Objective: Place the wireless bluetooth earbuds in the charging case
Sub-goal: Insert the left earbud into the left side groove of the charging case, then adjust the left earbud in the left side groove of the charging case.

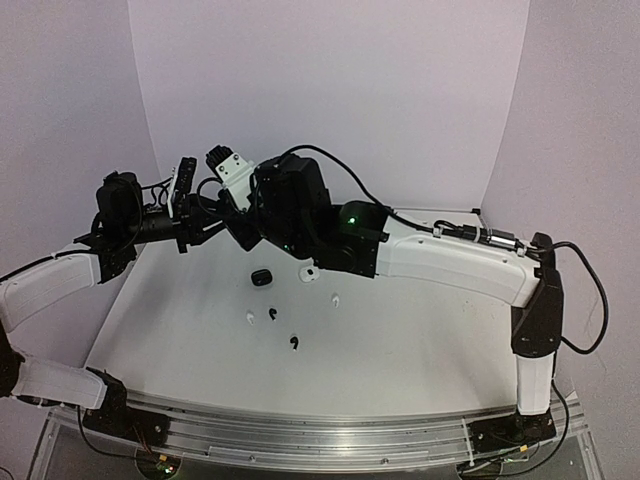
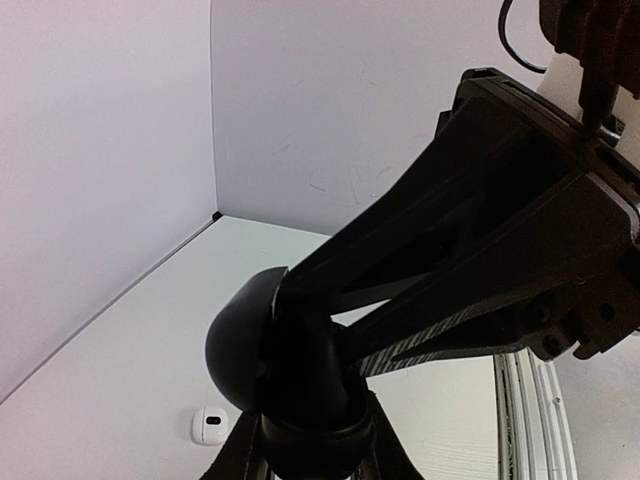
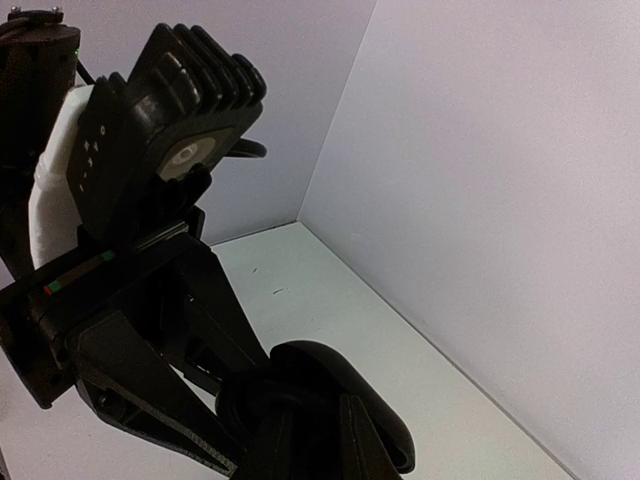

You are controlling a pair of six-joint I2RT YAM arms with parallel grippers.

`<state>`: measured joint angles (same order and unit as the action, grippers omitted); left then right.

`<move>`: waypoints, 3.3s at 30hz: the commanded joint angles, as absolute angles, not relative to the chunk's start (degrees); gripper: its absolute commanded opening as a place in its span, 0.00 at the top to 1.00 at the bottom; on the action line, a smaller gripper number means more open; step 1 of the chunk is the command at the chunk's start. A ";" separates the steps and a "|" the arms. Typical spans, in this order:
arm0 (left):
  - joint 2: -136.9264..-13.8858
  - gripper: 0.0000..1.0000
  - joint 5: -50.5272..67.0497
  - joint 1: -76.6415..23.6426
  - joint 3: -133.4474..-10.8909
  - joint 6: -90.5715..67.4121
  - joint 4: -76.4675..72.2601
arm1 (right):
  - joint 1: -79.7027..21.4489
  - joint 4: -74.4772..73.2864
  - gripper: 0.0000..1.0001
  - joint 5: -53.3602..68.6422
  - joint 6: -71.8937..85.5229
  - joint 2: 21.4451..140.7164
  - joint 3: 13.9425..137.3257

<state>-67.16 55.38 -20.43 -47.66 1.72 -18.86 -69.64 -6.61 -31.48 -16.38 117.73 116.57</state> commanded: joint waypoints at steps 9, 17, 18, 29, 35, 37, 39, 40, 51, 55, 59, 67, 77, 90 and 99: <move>-65.81 1.00 58.27 -21.09 -51.98 0.60 -24.78 | -69.26 -13.86 0.84 -28.32 -18.08 116.39 113.30; -66.53 1.00 58.83 -21.09 -52.84 0.93 -23.82 | -69.26 -14.76 0.81 -26.95 -18.66 117.14 114.91; -66.48 1.00 58.88 -21.09 -52.89 1.21 -23.61 | -69.26 -14.86 0.80 -27.01 -18.79 117.18 114.97; -66.36 1.00 58.20 -21.11 -53.09 1.84 -22.42 | -69.26 -17.28 0.90 -27.06 -19.28 117.96 116.02; -66.30 1.00 58.82 -21.09 -52.93 1.49 -23.26 | -69.26 -17.49 1.00 -28.74 -18.81 119.17 117.67; -66.28 1.00 58.41 -21.09 -52.96 1.24 -23.25 | -69.26 -17.49 1.00 -29.36 -18.40 119.82 118.92; -66.45 1.00 57.50 -21.09 -53.15 0.98 -22.90 | -69.26 -17.45 1.00 -30.09 -17.98 120.66 120.31; -66.45 1.00 57.25 -21.09 -53.22 1.02 -22.68 | -69.26 -17.47 1.00 -30.71 -17.69 121.01 120.67; -64.83 1.00 54.14 -21.09 -52.12 3.04 -23.33 | -69.33 -18.08 1.00 -35.43 -18.86 121.21 119.23; -64.12 1.00 52.07 -21.09 -51.07 3.42 -25.23 | -69.69 -18.19 1.00 -34.73 -19.73 120.70 117.90; -63.85 1.00 51.48 -21.09 -50.38 5.50 -25.82 | -70.20 -18.19 1.00 -32.63 -21.75 120.64 117.79; -63.77 1.00 57.55 -21.12 -50.95 13.12 -21.05 | -70.23 -18.09 1.00 -31.31 -22.39 122.02 122.08; -65.67 1.00 62.40 -21.10 -53.84 15.26 -14.10 | -70.23 -18.19 1.00 -29.74 -20.19 120.88 121.84; -66.74 1.00 65.32 -21.14 -55.38 13.84 -10.94 | -70.14 -18.28 0.96 -29.49 -16.62 119.88 121.92; -67.09 1.00 66.89 -21.18 -55.85 11.53 -9.95 | -70.05 -18.28 0.94 -30.32 -15.12 119.58 122.07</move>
